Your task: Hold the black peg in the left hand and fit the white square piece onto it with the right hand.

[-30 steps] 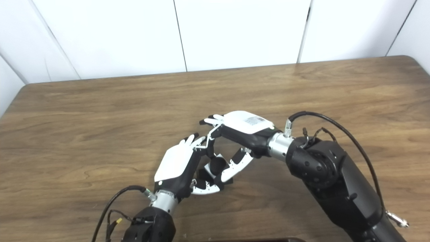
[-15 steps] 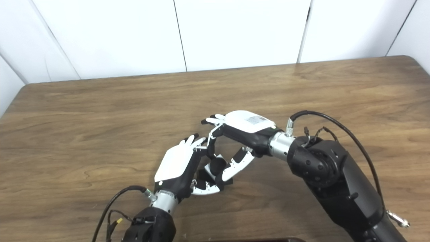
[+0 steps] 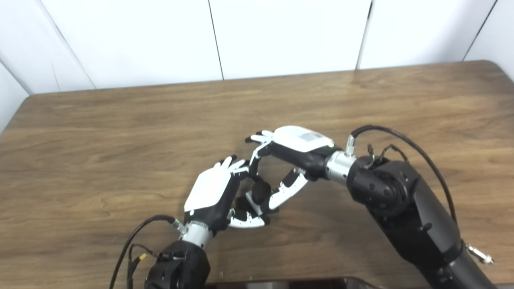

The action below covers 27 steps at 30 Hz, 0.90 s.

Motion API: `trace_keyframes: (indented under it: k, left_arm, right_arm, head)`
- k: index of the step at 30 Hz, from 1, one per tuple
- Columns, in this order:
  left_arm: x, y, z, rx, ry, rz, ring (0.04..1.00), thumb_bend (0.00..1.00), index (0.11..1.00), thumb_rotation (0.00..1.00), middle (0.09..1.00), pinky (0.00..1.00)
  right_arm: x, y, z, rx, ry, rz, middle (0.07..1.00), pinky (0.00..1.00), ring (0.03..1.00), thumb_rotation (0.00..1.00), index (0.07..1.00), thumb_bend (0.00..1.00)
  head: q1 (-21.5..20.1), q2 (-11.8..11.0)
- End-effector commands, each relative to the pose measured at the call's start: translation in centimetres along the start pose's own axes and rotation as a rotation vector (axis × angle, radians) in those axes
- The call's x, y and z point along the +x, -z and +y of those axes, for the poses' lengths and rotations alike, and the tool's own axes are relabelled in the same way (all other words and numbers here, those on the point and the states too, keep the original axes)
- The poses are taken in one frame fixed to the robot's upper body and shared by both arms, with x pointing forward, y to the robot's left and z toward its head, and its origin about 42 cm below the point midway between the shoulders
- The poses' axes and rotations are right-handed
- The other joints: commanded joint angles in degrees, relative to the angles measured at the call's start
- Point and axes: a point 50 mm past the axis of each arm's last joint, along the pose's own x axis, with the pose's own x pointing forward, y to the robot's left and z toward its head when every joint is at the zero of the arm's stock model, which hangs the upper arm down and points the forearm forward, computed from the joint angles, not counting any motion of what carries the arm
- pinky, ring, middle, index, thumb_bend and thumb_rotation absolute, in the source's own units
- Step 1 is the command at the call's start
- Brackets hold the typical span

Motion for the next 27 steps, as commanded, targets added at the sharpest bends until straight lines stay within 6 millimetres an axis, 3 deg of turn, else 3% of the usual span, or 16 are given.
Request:
trace_keyframes:
  k: [1, 14, 23, 27]
  left_arm:
    - [0.2, -0.9, 1.0, 0.013, -0.056, -0.034, 1.0, 0.83, 0.674, 0.19, 0.914, 1.0]
    - [0.1, -0.9, 1.2, 0.011, -0.053, -0.015, 1.0, 0.86, 0.726, 0.23, 0.918, 0.99]
    - [0.0, -0.9, 2.0, 0.074, -0.068, -0.016, 0.963, 0.94, 0.77, 0.33, 0.907, 0.92]
    - [-0.2, -0.8, 2.6, 0.052, -0.059, 0.001, 0.972, 0.94, 0.786, 0.34, 0.919, 0.95]
  right_arm:
    - [-0.3, -0.8, -1.9, -0.031, 0.053, -0.032, 0.962, 1.0, 1.0, 0.4, 0.661, 0.91]
    - [-0.6, -0.4, -2.3, -0.03, 0.058, -0.031, 0.963, 1.0, 1.0, 0.41, 0.661, 0.9]
    - [-0.5, -0.3, -2.7, -0.018, 0.066, -0.018, 0.965, 1.0, 1.0, 0.39, 0.661, 0.91]
    - [-0.5, -0.3, -2.9, -0.02, 0.075, -0.015, 0.967, 1.0, 1.0, 0.41, 0.664, 0.92]
  head:
    - [0.05, 0.06]
    - [0.46, -0.12]
    - [0.75, -0.3]
    - [0.74, -0.46]
